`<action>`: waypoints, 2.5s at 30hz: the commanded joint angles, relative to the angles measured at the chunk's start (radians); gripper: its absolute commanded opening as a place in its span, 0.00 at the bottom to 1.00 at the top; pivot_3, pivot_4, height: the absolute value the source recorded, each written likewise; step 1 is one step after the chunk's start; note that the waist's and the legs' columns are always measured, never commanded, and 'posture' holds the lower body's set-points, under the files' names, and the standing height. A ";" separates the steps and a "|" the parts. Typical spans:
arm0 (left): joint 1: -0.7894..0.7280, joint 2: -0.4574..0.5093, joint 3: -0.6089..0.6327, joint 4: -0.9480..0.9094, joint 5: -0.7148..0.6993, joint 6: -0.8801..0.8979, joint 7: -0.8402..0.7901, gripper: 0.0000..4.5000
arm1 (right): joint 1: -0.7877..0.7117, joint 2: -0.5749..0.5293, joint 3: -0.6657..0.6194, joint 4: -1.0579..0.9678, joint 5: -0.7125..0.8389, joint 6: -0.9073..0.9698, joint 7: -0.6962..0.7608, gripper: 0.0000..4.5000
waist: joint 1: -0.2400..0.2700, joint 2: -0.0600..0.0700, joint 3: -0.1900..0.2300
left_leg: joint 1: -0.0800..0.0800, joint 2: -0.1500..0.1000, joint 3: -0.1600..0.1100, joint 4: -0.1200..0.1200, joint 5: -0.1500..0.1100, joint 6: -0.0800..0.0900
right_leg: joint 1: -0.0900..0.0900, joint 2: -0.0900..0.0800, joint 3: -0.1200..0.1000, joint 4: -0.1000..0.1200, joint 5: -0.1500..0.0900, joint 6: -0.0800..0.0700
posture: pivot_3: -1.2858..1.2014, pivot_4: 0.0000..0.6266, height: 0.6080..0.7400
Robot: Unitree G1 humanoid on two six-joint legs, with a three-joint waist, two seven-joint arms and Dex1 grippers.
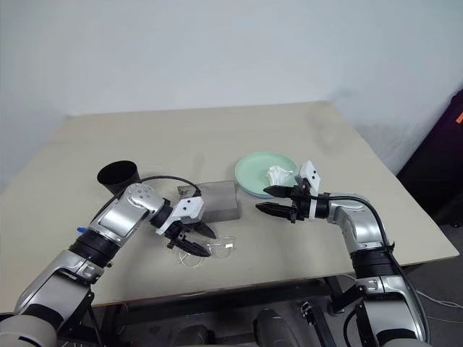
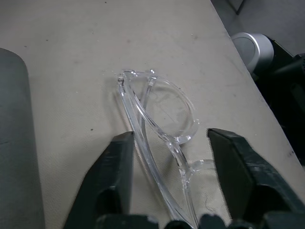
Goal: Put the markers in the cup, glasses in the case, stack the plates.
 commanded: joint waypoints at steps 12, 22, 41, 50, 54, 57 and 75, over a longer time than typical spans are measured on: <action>0.011 0.021 0.013 -0.038 0.026 -0.001 0.000 0.01 | -0.044 0.007 0.005 0.044 0.003 -0.066 -0.024 0.73 | 0.001 0.000 0.000 | 0.001 0.000 0.000 0.001 0.000 0.000 | 0.001 0.000 0.000 0.000 0.000 0.000 | 0.52 0.00 1.00; 0.002 0.018 0.021 -0.035 0.015 0.008 -0.007 0.01 | -0.057 0.008 0.008 0.075 0.002 -0.089 -0.039 0.73 | 0.001 0.000 0.000 | 0.001 0.000 0.000 0.001 0.000 0.000 | 0.002 0.000 0.000 0.000 0.000 0.000 | 0.52 0.00 1.00; -0.124 0.019 0.196 -0.046 -0.058 -0.018 0.098 0.01 | -0.114 -0.011 -0.015 0.153 0.007 -0.124 -0.046 0.73 | 0.002 0.000 0.000 | 0.001 0.000 -0.001 0.003 0.000 0.000 | 0.001 0.000 0.000 0.001 0.000 0.000 | 0.52 0.00 1.00; -0.281 -0.068 0.166 0.288 0.107 -0.338 0.268 0.01 | -0.106 0.008 -0.006 0.140 0.004 -0.125 -0.059 0.73 | 0.012 0.000 0.000 | 0.000 -0.001 -0.002 0.004 0.000 0.000 | 0.002 0.000 -0.001 0.000 0.000 0.000 | 0.52 0.00 1.00; -0.310 -0.107 0.125 0.385 0.184 -0.432 0.297 0.01 | -0.088 0.017 -0.004 0.133 0.004 -0.127 -0.069 0.73 | 0.020 0.000 0.000 | 0.000 -0.001 -0.002 0.004 0.000 0.000 | 0.002 0.000 -0.001 0.001 0.000 0.000 | 0.52 0.00 1.00; -0.335 -0.131 0.099 0.460 0.249 -0.483 0.349 0.01 | -0.076 0.022 -0.004 0.122 0.005 -0.125 -0.076 0.73 | 0.024 0.000 0.000 | -0.001 -0.001 -0.001 0.005 0.000 0.000 | 0.002 0.000 -0.001 0.001 0.000 0.000 | 0.52 0.00 1.00; -0.296 -0.164 0.074 0.557 0.345 -0.535 0.376 0.22 | -0.058 0.042 0.010 0.118 -0.005 -0.132 -0.101 0.73 | 0.025 0.000 0.000 | -0.001 -0.001 -0.002 0.005 0.000 0.000 | 0.002 0.000 0.000 0.001 0.000 0.000 | 0.52 0.00 1.00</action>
